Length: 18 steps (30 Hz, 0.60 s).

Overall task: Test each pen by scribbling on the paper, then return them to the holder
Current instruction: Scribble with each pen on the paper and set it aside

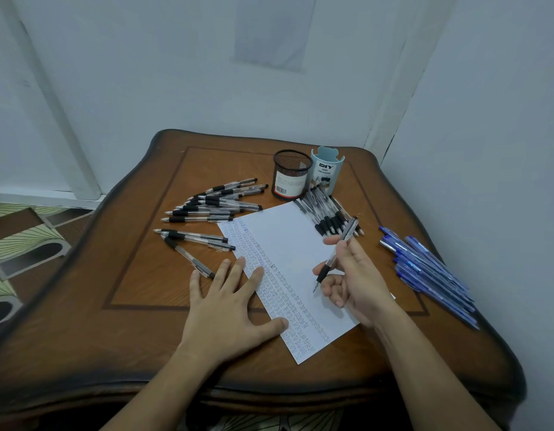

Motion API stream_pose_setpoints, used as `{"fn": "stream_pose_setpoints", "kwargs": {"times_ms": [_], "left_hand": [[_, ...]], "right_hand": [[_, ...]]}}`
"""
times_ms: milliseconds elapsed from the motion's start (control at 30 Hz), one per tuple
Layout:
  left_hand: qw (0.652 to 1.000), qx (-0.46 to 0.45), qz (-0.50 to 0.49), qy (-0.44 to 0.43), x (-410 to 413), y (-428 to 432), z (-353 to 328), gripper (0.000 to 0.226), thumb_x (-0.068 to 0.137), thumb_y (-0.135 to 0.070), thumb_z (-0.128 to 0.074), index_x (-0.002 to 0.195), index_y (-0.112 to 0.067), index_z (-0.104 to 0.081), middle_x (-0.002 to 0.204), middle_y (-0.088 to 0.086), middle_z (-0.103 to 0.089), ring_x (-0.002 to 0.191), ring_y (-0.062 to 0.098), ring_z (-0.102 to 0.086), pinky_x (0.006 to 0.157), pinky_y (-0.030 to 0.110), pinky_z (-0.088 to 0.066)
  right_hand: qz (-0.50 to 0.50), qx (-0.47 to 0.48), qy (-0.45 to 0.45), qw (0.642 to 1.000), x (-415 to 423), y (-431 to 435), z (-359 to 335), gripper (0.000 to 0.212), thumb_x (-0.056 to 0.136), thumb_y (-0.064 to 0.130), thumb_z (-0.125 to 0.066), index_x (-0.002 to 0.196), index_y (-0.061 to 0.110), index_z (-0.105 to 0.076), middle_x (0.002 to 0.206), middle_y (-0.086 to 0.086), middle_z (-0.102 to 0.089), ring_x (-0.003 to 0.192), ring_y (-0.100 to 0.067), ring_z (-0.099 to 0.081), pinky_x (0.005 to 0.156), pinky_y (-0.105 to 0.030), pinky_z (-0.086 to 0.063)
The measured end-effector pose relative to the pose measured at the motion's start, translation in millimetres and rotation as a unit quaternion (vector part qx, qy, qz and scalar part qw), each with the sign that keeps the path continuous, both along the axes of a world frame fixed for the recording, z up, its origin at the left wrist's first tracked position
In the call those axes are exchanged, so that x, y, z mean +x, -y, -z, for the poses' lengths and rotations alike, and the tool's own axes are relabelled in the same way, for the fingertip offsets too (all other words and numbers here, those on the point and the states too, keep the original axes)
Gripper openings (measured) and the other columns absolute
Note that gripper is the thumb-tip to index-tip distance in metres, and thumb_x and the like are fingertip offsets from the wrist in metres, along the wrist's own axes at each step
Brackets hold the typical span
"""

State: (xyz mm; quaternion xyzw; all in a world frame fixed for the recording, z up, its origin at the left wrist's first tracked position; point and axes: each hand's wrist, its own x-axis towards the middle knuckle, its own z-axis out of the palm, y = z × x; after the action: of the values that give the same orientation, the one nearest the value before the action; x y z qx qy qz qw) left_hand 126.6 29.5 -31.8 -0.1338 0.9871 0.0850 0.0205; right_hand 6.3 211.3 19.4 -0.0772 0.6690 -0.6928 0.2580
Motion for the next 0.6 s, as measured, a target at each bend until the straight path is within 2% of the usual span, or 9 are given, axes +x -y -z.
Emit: {"fn": "stream_pose_setpoints", "kwargs": {"times_ms": [100,167,400,533,600], "left_hand": [[1.0,0.002,-0.001,0.001,0,0,0,0.1,0.068,-0.098,-0.012,0.153,-0.046,0.005,0.163,-0.009,0.014,0.149,0.016,0.017,0.113,0.06,0.016],[1.0,0.003,-0.001,-0.001,-1,0,0,0.1,0.069,-0.097,-0.014,0.153,-0.046,0.004,0.163,-0.009,0.014,0.149,0.016,0.017,0.113,0.06,0.017],[1.0,0.001,0.001,-0.004,0,-1,0,0.101,0.066,-0.097,-0.009,0.152,-0.047,0.006,0.163,-0.01,0.015,0.149,0.015,0.018,0.114,0.06,0.015],[1.0,0.005,0.001,-0.005,0,0,0,0.098,0.07,-0.097,-0.014,0.152,-0.047,0.005,0.163,-0.01,0.015,0.149,0.015,0.018,0.114,0.059,0.017],[1.0,0.006,0.002,-0.01,1,0,-1,0.098,0.07,-0.097,-0.013,0.152,-0.047,0.006,0.163,-0.01,0.016,0.149,0.015,0.019,0.114,0.059,0.017]], "right_hand": [[0.005,0.006,0.005,1.0,0,0,0,0.03,0.101,0.045,-0.034,0.114,0.029,-0.057,0.077,-0.013,-0.067,0.047,-0.018,-0.056,0.036,-0.02,-0.041],[0.006,0.014,0.004,1.0,1,1,0,0.028,0.102,0.044,-0.035,0.114,0.029,-0.056,0.075,-0.012,-0.065,0.046,-0.018,-0.055,0.036,-0.02,-0.04],[0.029,0.018,-0.006,0.999,-2,3,2,0.033,0.107,0.038,-0.031,0.102,0.013,-0.05,0.072,-0.014,-0.066,0.042,-0.018,-0.051,0.034,-0.02,-0.038],[0.017,0.069,-0.027,0.997,-15,2,2,0.02,0.108,0.018,-0.037,0.121,0.015,-0.052,0.089,-0.019,-0.064,0.047,-0.016,-0.054,0.038,-0.023,-0.042],[0.027,0.127,-0.075,0.989,-31,-1,2,0.028,0.105,0.008,-0.043,0.13,0.019,-0.05,0.096,-0.016,-0.066,0.053,-0.014,-0.056,0.041,-0.022,-0.043]]}}
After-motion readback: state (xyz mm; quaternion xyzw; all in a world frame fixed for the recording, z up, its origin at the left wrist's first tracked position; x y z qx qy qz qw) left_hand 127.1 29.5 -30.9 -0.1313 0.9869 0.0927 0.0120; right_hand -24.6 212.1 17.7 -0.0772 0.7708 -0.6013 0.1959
